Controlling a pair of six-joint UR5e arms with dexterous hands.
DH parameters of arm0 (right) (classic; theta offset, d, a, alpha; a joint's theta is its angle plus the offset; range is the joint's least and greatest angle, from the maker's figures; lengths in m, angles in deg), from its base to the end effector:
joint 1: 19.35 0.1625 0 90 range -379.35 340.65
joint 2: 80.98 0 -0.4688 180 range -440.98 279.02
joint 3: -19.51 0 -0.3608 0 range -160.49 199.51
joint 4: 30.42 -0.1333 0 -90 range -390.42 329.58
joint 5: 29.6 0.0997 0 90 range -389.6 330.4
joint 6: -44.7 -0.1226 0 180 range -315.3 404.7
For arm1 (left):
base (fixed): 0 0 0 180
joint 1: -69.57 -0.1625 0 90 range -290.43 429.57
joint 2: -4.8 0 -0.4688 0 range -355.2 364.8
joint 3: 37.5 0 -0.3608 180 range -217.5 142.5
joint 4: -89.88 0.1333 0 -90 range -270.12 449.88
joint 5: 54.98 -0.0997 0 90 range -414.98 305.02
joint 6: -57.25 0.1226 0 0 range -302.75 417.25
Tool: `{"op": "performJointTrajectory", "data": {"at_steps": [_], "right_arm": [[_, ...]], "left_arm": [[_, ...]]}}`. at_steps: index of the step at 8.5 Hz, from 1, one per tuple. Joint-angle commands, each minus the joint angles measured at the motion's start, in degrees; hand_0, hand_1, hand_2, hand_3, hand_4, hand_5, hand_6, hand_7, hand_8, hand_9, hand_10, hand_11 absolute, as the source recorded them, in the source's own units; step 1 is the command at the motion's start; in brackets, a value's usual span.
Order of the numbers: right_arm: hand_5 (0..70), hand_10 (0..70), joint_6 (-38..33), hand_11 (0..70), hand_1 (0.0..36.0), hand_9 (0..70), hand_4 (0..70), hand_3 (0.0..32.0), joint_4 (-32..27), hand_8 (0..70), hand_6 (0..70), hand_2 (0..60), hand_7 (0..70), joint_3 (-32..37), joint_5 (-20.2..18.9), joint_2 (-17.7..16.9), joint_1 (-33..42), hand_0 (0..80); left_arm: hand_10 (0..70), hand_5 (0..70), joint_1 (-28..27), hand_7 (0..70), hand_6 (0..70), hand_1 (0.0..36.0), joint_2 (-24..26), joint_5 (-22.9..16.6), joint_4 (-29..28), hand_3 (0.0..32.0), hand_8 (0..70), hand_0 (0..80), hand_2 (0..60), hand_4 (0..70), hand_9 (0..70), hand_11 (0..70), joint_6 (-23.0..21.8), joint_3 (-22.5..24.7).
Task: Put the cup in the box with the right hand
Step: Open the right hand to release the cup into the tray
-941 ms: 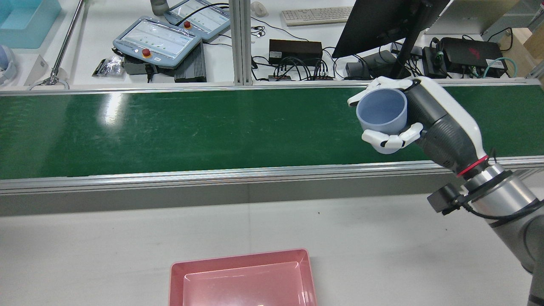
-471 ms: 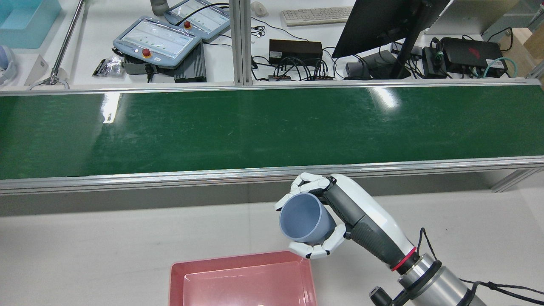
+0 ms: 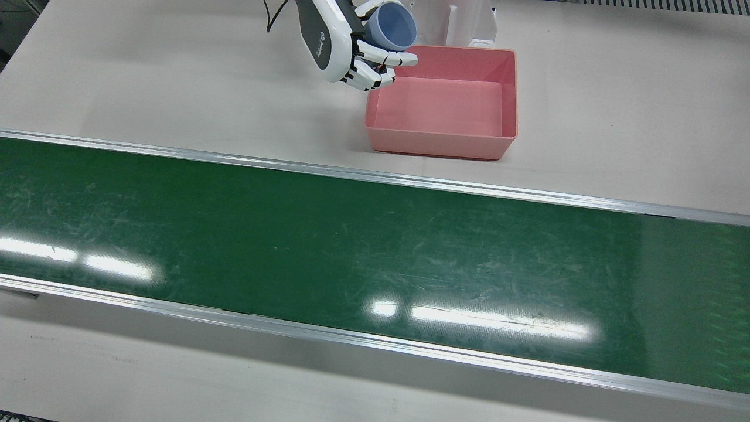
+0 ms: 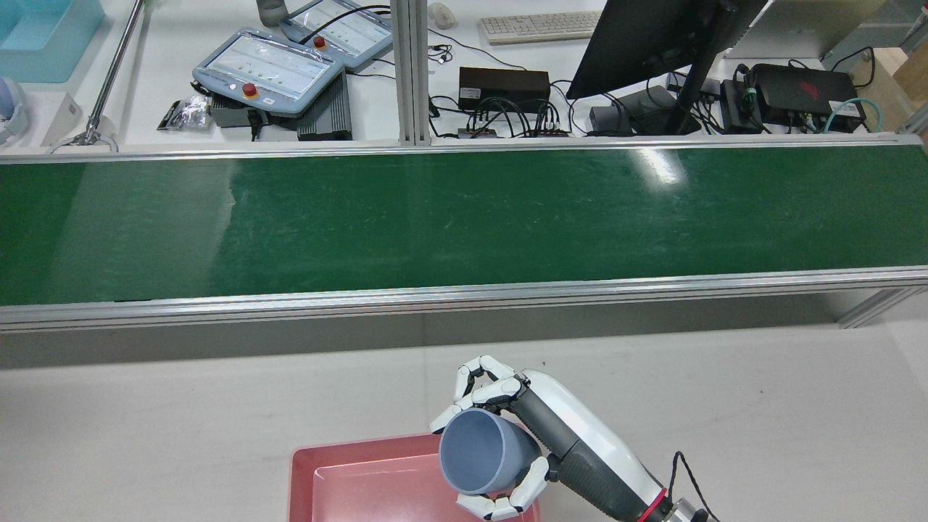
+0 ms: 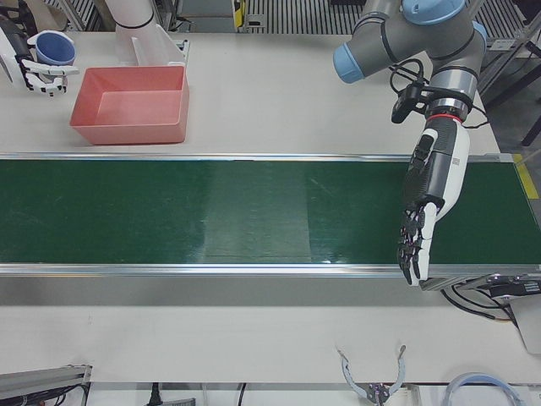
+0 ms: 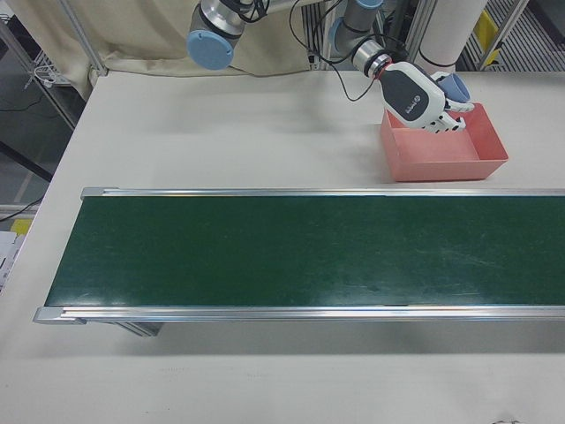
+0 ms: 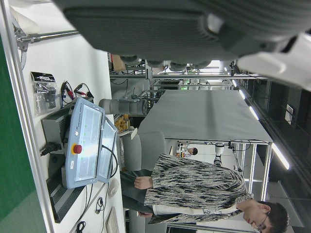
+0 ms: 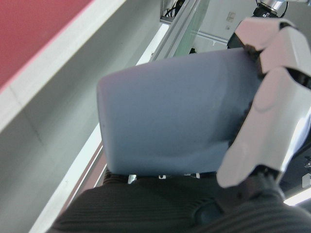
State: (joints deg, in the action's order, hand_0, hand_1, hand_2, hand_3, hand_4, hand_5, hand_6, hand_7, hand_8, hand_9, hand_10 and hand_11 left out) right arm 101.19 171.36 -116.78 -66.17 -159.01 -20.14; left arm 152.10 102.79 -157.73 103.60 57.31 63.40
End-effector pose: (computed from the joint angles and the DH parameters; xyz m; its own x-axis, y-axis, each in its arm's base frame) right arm -0.4082 -0.2262 0.3510 -0.8476 0.3407 0.4068 -0.2033 0.4996 -0.8420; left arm -0.0358 -0.5439 0.5985 -0.9385 -0.3446 -0.0209 -0.0107 0.0897 -0.9959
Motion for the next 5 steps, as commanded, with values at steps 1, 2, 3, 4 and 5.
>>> {"op": "performJointTrajectory", "data": {"at_steps": [1,2,3,4,5], "right_arm": [[7.7,0.0,-0.2,0.5,16.5,10.8,5.7,0.6,-7.2,6.4,2.9,0.2,5.0,5.9,0.3,0.2,-2.4,62.9],[7.5,0.0,-0.2,0.4,15.8,12.2,11.0,0.0,-7.2,7.3,3.5,0.0,7.8,5.8,0.2,0.1,-2.4,63.1],[7.6,0.0,-0.2,0.8,18.8,13.3,8.7,0.0,-7.1,7.8,3.8,2.3,9.4,5.5,0.1,0.0,-2.4,61.3],[7.6,0.0,-1.1,1.2,18.9,13.8,8.1,0.0,-7.0,8.1,4.0,2.8,10.1,4.5,-0.3,-0.2,-1.9,60.8],[7.7,0.0,-3.6,1.1,19.7,14.4,5.6,0.0,-6.8,8.4,4.2,3.8,11.1,1.9,-0.5,-1.6,-0.1,59.7]], "left_arm": [[0.0,0.0,0.0,0.0,0.0,0.0,0.0,0.0,0.0,0.0,0.0,0.0,0.0,0.0,0.0,0.0,0.0,0.0],[0.0,0.0,0.0,0.0,0.0,0.0,0.0,0.0,0.0,0.0,0.0,0.0,0.0,0.0,0.0,0.0,0.0,0.1],[0.0,0.0,0.0,0.0,0.0,0.0,0.0,0.0,0.1,0.0,0.0,0.0,0.0,0.0,0.0,0.0,-0.1,0.1],[0.0,0.0,0.0,0.0,0.0,0.0,0.0,0.0,0.1,0.0,0.0,0.0,0.0,0.0,0.0,0.0,0.0,0.0],[0.0,0.0,0.0,0.0,0.0,0.0,0.0,0.0,0.0,0.0,0.0,0.0,0.0,0.0,0.0,0.0,0.0,0.0]]}}
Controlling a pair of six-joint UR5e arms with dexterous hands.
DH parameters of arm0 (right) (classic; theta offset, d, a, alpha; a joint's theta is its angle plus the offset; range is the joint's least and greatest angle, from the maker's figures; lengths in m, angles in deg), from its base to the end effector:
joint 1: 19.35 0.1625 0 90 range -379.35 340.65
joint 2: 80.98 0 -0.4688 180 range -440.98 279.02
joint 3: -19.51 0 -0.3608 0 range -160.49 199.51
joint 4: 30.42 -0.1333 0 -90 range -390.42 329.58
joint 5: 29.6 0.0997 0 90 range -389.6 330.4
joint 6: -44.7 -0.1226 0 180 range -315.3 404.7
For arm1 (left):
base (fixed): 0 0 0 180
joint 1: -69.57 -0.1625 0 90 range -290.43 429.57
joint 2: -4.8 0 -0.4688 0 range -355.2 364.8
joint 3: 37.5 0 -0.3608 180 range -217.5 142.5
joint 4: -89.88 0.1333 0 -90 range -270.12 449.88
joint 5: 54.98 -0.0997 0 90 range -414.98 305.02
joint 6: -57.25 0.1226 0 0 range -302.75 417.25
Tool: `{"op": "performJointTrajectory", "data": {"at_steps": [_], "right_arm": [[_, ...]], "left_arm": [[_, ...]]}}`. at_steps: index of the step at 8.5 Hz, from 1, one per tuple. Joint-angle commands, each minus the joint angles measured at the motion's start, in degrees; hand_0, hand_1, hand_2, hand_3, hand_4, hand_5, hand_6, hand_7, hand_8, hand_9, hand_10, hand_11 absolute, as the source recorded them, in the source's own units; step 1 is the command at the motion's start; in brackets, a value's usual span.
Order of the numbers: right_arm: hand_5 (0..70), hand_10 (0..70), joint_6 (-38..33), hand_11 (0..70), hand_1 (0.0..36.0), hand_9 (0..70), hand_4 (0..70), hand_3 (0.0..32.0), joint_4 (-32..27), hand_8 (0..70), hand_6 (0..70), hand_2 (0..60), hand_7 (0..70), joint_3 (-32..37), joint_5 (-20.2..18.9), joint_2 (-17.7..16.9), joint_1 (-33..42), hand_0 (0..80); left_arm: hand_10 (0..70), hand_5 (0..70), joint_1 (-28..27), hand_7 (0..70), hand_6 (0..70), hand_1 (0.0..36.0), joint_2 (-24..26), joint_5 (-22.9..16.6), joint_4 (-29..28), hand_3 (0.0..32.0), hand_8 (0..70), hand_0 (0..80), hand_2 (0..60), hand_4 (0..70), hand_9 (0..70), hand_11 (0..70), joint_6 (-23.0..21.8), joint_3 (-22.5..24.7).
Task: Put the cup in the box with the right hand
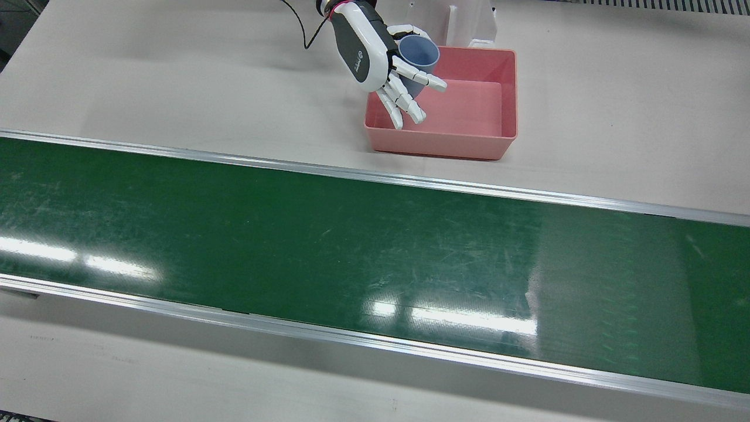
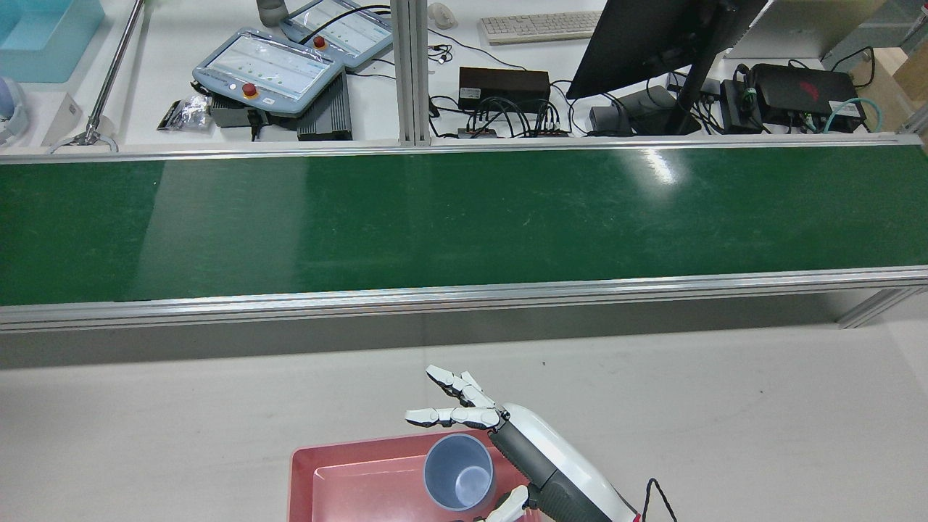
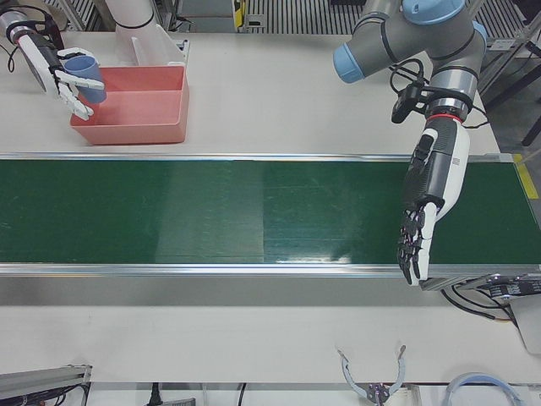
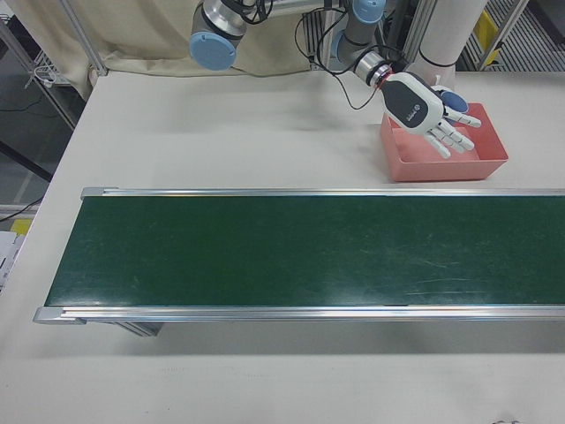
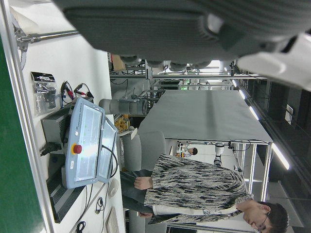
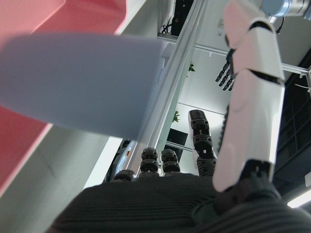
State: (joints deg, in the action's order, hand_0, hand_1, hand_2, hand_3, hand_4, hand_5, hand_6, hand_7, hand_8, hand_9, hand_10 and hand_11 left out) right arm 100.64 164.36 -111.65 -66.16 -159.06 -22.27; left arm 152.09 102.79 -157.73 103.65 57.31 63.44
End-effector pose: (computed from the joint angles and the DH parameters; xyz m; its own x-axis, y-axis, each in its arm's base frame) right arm -0.4439 -0.2094 0.3657 -0.8484 0.3773 0.3713 -0.1497 0.5018 -0.8519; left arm -0.0358 -0.5438 0.5982 -0.9384 -0.3448 -0.0209 -0.0107 0.0895 -0.9959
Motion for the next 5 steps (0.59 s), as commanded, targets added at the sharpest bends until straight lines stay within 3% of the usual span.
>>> {"op": "performJointTrajectory", "data": {"at_steps": [1,2,3,4,5], "right_arm": [[7.6,0.0,-6.3,0.8,17.6,14.4,6.6,0.0,0.6,8.4,4.1,1.9,11.0,-7.6,-0.7,-4.2,5.2,60.4],[7.5,0.0,-6.7,0.9,19.3,14.5,5.5,0.0,0.9,8.4,4.1,4.6,11.1,-11.7,-0.8,-6.5,7.6,58.6],[7.4,0.0,-6.8,1.2,16.8,14.8,10.7,0.0,3.3,8.6,4.3,1.3,11.7,-16.4,-1.3,-7.8,10.8,60.0],[7.1,0.0,-7.3,1.0,18.6,15.1,12.1,0.0,9.0,8.6,4.4,5.2,12.8,-20.9,-3.8,-8.8,13.8,58.1],[7.0,0.0,-12.8,1.0,16.8,15.6,16.2,0.0,15.6,8.8,4.6,1.8,13.8,-21.4,-6.2,-8.9,19.0,59.4]], "left_arm": [[0.0,0.0,0.0,0.0,0.0,0.0,0.0,0.0,-0.1,0.0,0.0,0.0,0.0,0.0,0.0,0.0,0.0,0.0],[0.0,0.0,0.0,0.0,0.0,0.0,0.0,0.0,-0.1,0.0,0.0,0.0,0.0,0.0,0.0,0.0,0.0,0.0],[0.0,0.0,0.0,0.0,0.0,0.0,0.0,0.0,-0.1,0.0,0.0,0.0,0.0,0.0,0.0,0.0,0.0,0.0],[0.0,0.0,0.0,0.0,0.0,0.0,0.0,0.0,-0.1,0.0,0.0,0.0,0.0,0.0,0.0,0.0,0.0,0.0],[0.0,0.0,0.0,0.0,0.0,0.0,0.0,0.0,-0.1,0.0,0.0,0.0,0.0,0.0,0.0,0.0,0.0,-0.1]]}}
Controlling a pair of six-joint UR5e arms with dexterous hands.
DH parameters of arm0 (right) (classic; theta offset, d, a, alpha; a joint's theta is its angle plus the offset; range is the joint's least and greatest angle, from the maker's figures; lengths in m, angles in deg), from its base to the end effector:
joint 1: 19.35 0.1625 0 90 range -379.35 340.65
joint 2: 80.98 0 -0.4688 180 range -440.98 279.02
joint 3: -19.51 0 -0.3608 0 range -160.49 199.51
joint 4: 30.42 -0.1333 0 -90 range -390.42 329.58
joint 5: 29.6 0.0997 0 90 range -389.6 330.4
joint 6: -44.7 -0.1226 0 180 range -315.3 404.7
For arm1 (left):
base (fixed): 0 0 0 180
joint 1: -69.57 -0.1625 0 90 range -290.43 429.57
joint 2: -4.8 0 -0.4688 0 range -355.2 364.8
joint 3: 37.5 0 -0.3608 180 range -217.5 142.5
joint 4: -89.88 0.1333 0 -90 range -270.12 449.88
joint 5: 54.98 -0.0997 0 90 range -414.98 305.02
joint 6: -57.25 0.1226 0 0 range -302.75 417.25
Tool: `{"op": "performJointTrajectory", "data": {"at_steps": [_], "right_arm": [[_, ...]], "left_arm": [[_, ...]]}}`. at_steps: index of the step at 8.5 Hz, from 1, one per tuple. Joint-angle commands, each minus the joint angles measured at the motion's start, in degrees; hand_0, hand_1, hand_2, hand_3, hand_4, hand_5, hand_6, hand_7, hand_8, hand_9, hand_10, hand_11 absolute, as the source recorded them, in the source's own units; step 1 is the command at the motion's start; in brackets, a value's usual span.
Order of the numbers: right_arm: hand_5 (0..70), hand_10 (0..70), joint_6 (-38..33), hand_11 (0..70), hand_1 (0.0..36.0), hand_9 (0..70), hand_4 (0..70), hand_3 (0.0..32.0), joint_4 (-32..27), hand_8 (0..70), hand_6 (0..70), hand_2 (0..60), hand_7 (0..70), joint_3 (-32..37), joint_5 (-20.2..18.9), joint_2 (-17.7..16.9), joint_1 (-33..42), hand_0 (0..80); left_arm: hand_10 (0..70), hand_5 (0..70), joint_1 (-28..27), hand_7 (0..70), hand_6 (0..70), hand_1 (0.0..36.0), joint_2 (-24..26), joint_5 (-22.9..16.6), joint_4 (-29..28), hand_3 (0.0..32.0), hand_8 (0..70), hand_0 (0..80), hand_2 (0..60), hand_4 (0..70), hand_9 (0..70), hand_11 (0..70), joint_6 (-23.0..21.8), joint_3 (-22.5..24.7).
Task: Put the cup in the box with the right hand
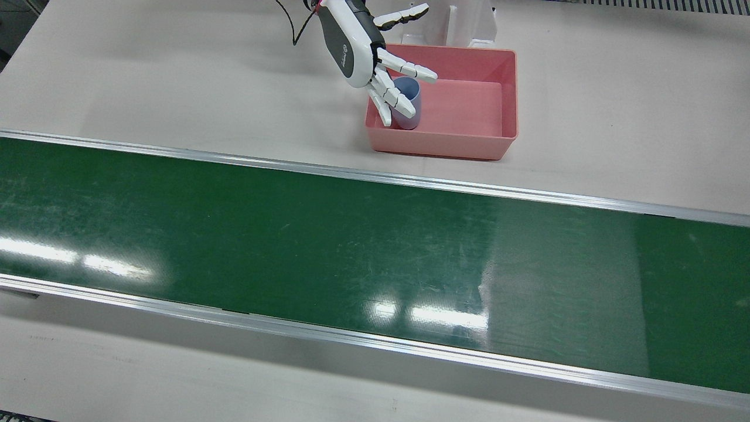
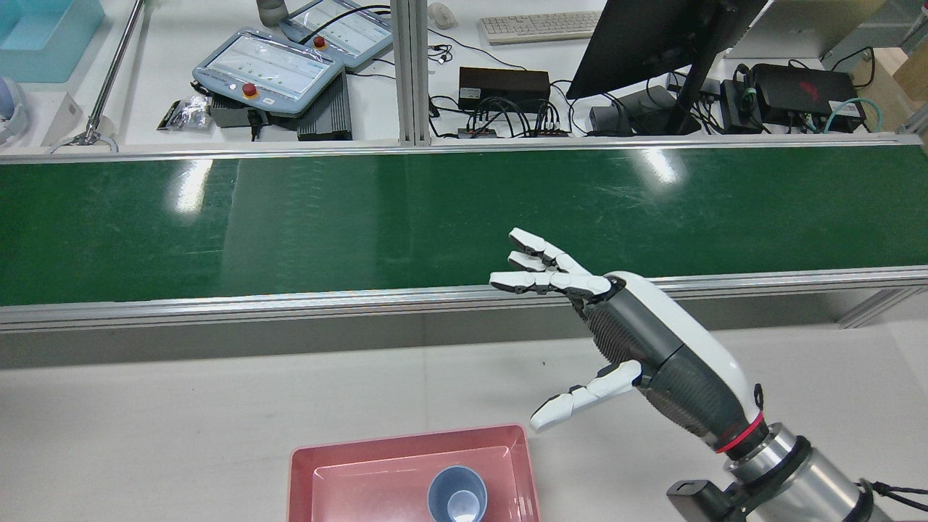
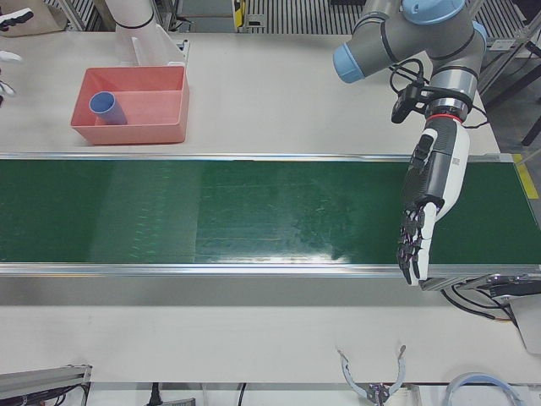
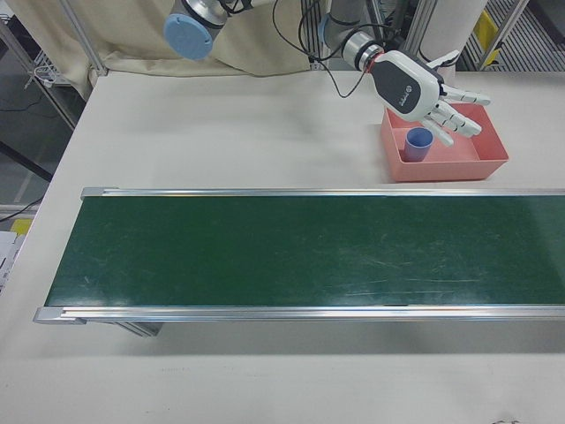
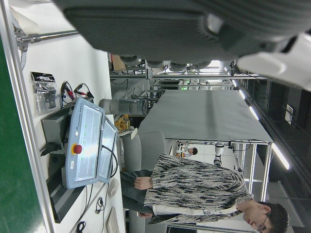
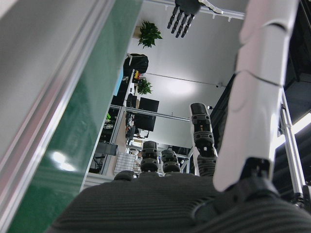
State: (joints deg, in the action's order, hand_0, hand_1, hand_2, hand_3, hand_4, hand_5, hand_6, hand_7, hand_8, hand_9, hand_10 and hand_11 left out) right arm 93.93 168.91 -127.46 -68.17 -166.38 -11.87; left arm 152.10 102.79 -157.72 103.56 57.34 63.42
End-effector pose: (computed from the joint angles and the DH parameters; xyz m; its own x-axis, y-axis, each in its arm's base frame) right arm -0.3003 -0.2706 0.3349 -0.9326 0.2882 0.2175 -0.0609 0.4682 -0.8815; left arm -0.0359 -0.5439 0.5982 -0.9386 -0.3444 -0.0217 -0.0104 0.0909 -0.9958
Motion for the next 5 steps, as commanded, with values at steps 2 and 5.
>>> {"op": "performJointTrajectory", "data": {"at_steps": [2,5], "right_arm": [[7.2,0.5,-21.9,2.9,17.1,16.7,17.8,0.0,16.8,9.3,5.1,1.8,15.5,2.6,-12.2,-3.5,21.0,59.9],[7.9,2.6,-28.5,6.2,20.0,17.1,8.9,0.0,13.6,9.9,5.3,6.6,14.6,9.2,-20.9,-7.4,34.1,58.5]], "left_arm": [[0.0,0.0,0.0,0.0,0.0,0.0,0.1,0.0,0.0,0.0,0.0,0.0,0.0,0.0,0.0,0.0,0.0,-0.1],[0.0,0.0,0.0,0.0,0.0,0.0,0.1,0.0,0.1,0.0,0.0,0.0,0.0,0.0,0.0,0.0,-0.1,-0.1]]}}
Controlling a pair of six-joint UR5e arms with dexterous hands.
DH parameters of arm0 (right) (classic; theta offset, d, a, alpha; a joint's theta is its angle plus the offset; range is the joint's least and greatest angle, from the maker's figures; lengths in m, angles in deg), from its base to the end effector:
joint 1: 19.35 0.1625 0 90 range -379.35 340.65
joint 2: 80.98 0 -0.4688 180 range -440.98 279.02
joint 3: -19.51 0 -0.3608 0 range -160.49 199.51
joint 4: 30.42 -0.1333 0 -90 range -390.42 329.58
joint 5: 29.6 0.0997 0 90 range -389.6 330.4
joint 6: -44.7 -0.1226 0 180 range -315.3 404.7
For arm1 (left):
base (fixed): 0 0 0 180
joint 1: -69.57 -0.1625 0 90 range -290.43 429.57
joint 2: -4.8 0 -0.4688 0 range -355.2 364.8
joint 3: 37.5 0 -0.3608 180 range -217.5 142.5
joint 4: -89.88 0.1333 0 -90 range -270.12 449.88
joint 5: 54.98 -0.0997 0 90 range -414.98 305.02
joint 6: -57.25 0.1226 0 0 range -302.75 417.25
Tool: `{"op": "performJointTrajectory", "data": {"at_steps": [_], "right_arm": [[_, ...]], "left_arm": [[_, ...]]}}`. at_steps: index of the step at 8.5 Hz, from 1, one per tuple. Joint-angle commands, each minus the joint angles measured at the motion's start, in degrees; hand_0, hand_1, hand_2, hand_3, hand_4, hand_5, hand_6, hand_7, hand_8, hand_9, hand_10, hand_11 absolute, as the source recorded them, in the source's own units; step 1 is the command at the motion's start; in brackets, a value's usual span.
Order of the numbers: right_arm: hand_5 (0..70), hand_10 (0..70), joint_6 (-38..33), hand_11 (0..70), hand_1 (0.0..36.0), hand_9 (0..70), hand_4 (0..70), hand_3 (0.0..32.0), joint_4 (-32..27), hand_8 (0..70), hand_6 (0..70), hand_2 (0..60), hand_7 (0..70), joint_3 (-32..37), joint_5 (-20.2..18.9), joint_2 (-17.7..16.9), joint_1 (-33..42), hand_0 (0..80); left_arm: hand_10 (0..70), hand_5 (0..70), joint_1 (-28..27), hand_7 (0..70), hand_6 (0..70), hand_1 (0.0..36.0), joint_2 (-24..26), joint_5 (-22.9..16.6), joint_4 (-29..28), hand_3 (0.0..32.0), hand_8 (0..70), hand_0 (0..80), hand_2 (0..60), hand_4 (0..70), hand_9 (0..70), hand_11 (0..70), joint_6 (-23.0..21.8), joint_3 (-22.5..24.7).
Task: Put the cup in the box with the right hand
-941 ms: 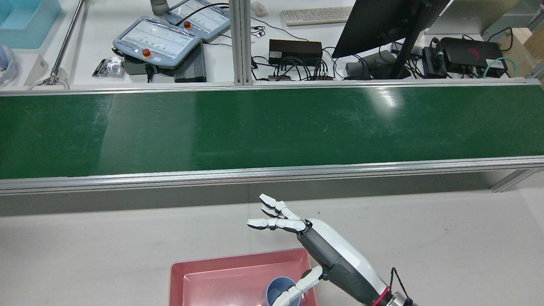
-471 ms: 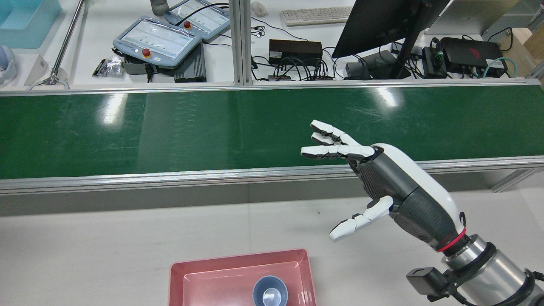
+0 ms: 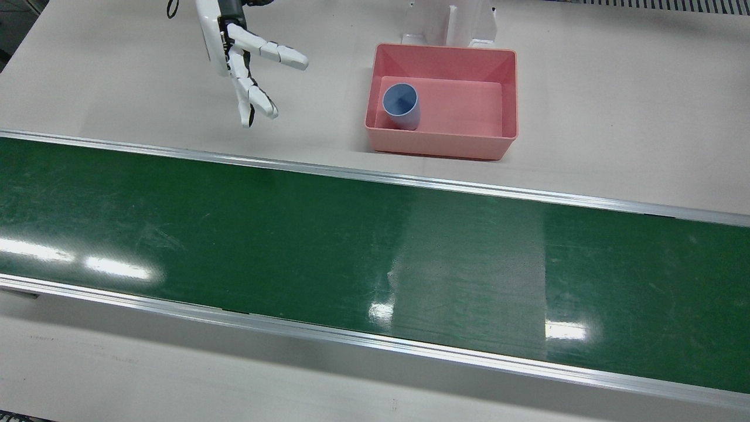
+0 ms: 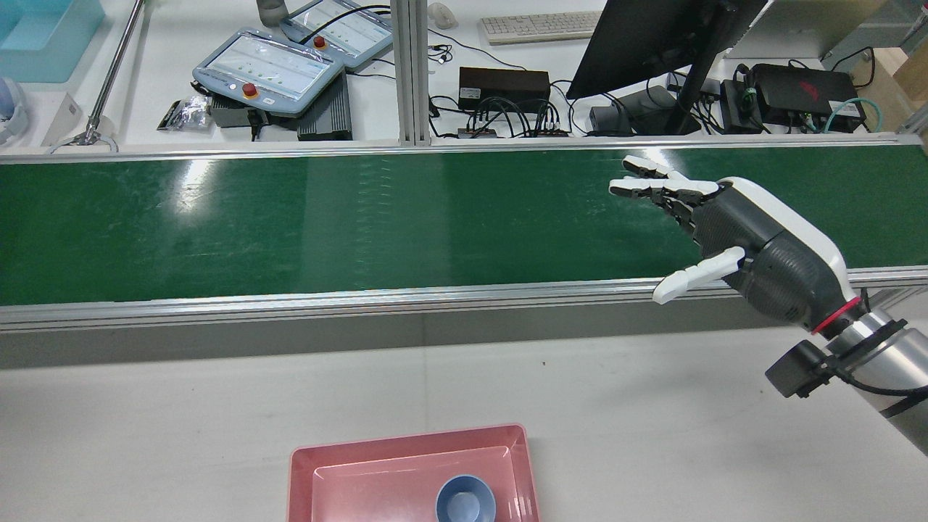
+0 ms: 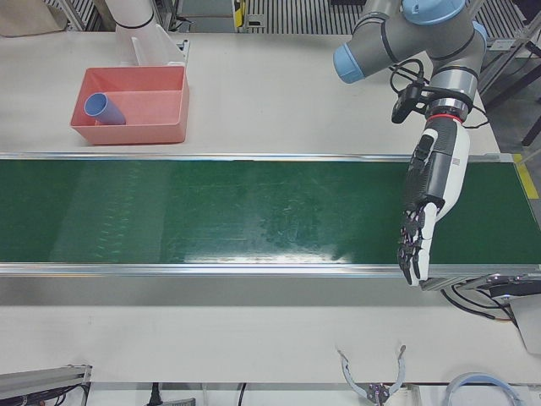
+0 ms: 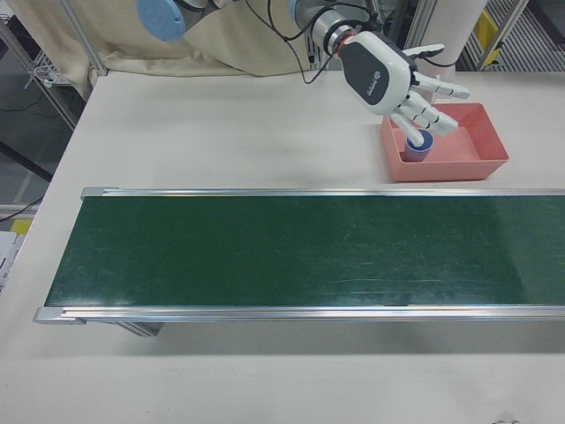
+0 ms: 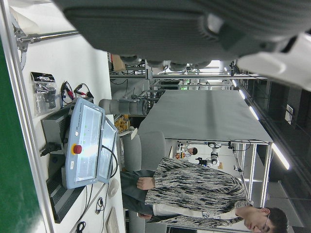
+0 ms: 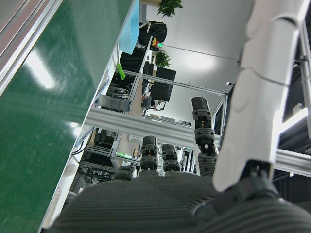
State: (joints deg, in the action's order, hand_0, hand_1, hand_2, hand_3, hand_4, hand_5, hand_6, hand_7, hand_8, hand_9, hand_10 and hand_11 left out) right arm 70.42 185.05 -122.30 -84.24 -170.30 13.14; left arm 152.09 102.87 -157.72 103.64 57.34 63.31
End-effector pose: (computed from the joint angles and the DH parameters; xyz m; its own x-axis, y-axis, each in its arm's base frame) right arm -0.1855 -0.3603 0.4111 -0.9223 0.2837 0.2624 -0.1702 0.3112 -0.9350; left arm -0.0357 -0.5445 0.5985 -0.9385 -0.3446 -0.0212 -0.0101 0.0890 -0.9960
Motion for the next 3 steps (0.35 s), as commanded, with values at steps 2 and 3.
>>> {"op": "performJointTrajectory", "data": {"at_steps": [2,3], "right_arm": [[8.6,4.1,-13.5,8.6,20.0,17.3,2.3,1.0,-16.0,10.4,4.9,5.4,11.3,17.4,-13.7,-4.6,19.7,58.5],[8.4,4.4,-14.9,8.9,20.6,17.6,3.0,0.4,-17.7,10.5,5.0,7.3,12.1,20.4,-19.2,-4.6,26.9,57.5]], "left_arm": [[0.0,0.0,0.0,0.0,0.0,0.0,0.0,0.0,0.0,0.0,0.0,0.0,0.0,0.0,0.0,0.0,0.0,0.0],[0.0,0.0,0.0,0.0,0.0,0.0,0.0,0.0,0.0,0.0,0.0,0.0,0.0,0.0,0.0,0.0,0.0,0.2]]}}
